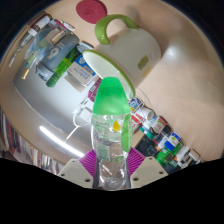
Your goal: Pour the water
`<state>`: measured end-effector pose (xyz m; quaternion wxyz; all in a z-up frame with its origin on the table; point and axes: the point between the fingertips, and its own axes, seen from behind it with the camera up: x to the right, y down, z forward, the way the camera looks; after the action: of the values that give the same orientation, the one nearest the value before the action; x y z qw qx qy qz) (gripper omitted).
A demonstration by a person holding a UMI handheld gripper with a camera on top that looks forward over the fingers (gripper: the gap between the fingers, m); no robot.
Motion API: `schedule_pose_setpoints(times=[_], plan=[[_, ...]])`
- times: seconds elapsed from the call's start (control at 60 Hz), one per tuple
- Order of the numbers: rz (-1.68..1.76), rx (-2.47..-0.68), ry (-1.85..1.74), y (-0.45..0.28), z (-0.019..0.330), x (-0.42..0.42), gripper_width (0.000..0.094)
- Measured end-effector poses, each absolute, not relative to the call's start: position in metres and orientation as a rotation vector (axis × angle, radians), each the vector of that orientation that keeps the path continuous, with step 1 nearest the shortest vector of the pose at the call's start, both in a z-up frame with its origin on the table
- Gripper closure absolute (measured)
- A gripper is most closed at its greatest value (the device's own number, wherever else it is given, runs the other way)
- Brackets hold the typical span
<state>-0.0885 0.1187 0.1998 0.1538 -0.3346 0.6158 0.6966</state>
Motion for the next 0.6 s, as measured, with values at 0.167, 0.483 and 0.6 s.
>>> schedule_pose_setpoints(times=[0.167, 0.483, 0.6], plan=[[2.016, -0.957, 1.761, 0.122, 0.204, -0.090, 0.0568], [1.405, -1.574, 0.779, 0.113, 0.275, -0.091, 0.0566], [0.861, -1.588, 0.340, 0.115, 0.347, -0.035, 0.0566]])
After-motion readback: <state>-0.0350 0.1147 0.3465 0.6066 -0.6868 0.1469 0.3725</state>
